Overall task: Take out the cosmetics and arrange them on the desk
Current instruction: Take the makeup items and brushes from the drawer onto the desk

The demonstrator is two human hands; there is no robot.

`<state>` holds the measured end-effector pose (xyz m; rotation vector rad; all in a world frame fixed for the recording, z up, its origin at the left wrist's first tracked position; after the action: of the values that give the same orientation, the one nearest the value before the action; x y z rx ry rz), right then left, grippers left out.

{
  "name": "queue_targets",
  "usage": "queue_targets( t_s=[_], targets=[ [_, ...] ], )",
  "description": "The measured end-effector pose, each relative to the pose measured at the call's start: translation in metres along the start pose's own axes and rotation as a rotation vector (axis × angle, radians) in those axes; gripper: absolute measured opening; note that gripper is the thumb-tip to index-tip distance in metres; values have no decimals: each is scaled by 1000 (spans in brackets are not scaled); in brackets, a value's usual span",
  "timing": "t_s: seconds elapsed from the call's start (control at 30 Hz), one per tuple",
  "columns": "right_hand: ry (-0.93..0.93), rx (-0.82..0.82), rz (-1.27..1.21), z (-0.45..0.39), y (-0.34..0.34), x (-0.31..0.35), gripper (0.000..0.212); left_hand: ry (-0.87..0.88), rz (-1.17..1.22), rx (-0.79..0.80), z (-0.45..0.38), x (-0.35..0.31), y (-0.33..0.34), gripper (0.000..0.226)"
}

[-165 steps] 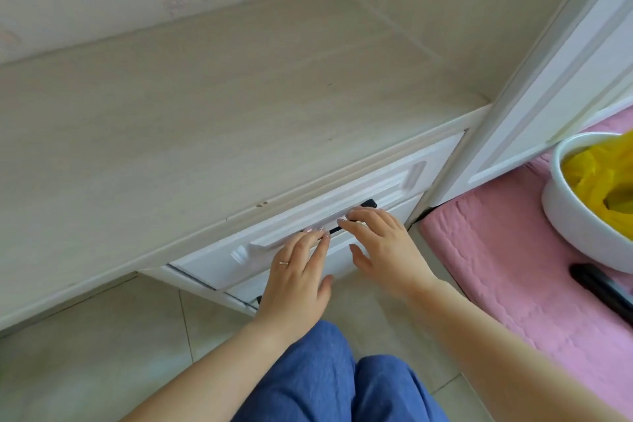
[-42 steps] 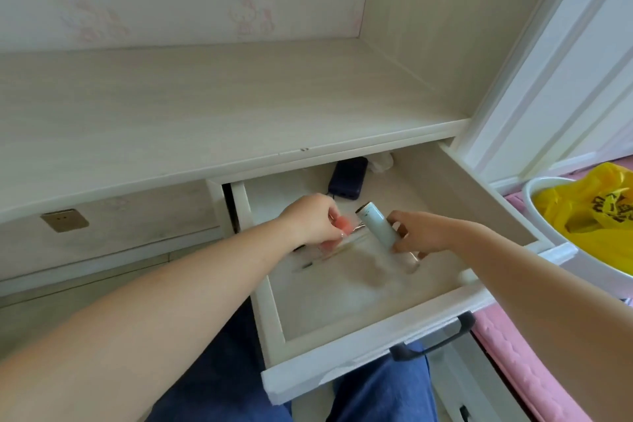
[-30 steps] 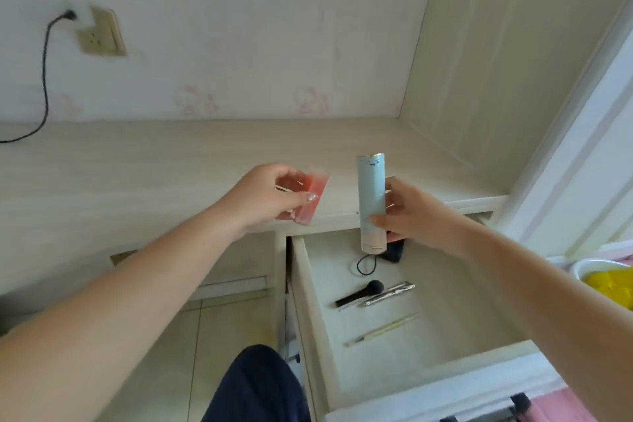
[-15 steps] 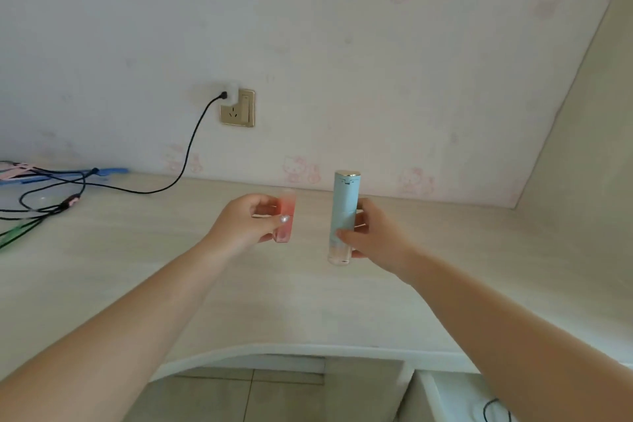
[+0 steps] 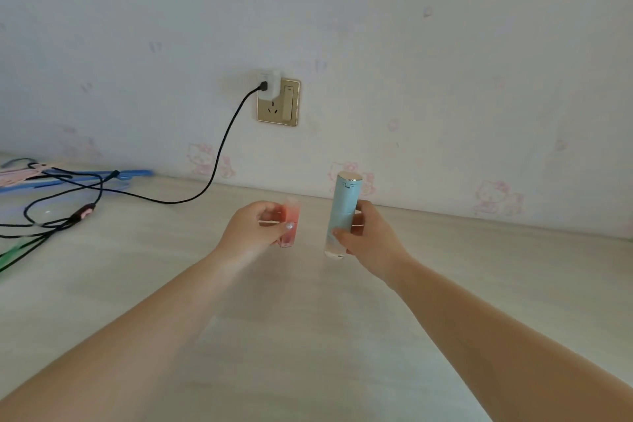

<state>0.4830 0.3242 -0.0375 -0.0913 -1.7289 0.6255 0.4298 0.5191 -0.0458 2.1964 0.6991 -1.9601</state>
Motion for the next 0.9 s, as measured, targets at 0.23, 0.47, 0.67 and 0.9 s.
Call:
queue_targets(
  t_s=[0.23,0.47,0.67,0.9],
  targets=[
    [-11,3,16,-35,12,-8,46,-17,-46,-38,-29,17,1,24],
    [-21,22,44,-48,16,-15,47,-5,-100,-67,-38,25,3,25],
    [-24,22,26,-50,17,-18,51,-16,-85,-67,-39,32,3,27],
    [3,85,-11,-38,16,-24,80,-106,119,-150,-23,31,-8,55]
  ],
)
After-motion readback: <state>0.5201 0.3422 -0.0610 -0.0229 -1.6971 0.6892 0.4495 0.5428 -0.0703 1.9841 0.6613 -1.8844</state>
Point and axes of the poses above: each hand's wrist, its own z-axis away from the middle knuckle, its own y-axis out of the palm, x = y × z, the point moved 10 cm from there along -z, towards the middle knuckle
